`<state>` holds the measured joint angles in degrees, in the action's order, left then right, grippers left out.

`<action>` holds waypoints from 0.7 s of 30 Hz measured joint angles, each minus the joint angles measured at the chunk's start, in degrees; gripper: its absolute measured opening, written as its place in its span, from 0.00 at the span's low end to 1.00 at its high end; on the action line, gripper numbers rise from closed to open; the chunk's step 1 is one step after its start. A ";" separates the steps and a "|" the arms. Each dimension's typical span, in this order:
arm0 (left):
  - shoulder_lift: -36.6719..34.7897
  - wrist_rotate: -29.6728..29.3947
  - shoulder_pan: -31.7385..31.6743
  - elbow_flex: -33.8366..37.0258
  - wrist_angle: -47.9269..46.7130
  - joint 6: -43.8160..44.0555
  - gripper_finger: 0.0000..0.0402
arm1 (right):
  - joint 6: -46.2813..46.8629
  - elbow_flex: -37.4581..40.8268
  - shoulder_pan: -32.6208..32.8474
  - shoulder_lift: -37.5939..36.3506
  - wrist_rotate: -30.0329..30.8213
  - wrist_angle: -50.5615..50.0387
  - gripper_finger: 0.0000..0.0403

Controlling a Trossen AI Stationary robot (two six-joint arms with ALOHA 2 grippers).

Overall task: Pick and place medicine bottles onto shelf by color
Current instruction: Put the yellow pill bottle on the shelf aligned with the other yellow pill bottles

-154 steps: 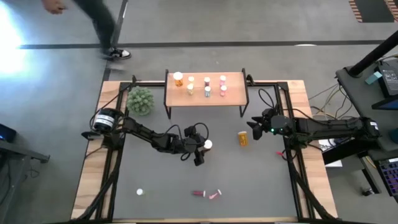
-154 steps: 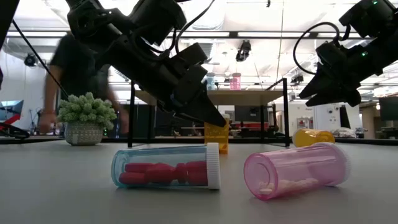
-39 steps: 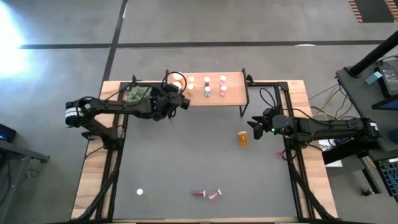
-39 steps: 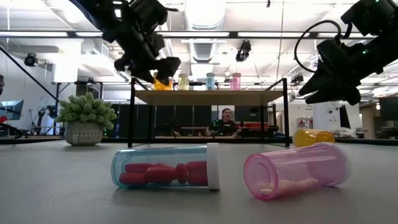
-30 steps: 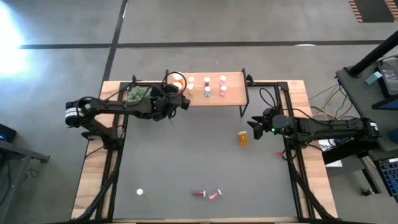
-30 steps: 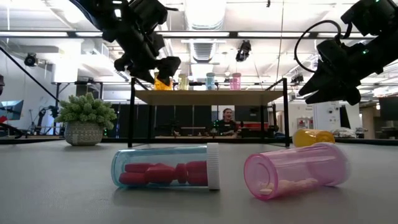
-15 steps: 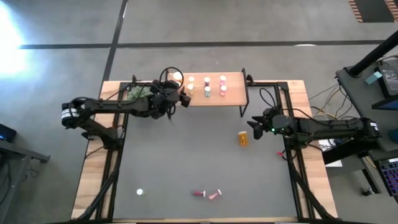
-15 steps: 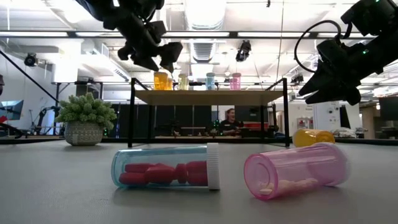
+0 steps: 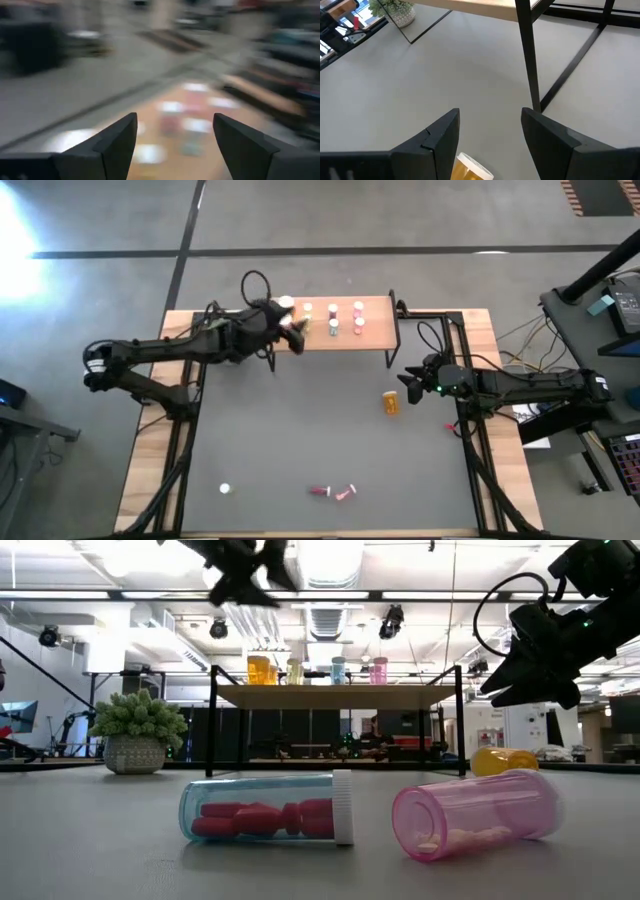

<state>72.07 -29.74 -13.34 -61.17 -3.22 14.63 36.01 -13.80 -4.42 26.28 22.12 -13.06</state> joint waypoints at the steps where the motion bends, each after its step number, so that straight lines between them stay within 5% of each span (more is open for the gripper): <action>1: -0.22 5.77 0.24 -0.40 -0.02 0.20 0.61 | 0.02 0.00 -0.01 0.00 -0.01 0.00 0.50; 5: -0.65 23.48 2.17 -1.75 -0.06 6.95 0.61 | 0.00 0.00 0.00 0.00 0.01 0.02 0.50; 11: -0.63 37.85 8.87 -1.41 -0.29 18.18 0.61 | 0.02 0.00 0.00 0.00 -0.01 0.02 0.50; 21: 1.48 40.68 24.89 -0.21 -0.92 36.87 0.61 | 0.00 0.00 -0.01 0.00 -0.02 0.04 0.50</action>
<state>73.55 10.94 11.55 -61.39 -4.14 51.50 36.01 -13.80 -4.43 26.28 22.11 -13.02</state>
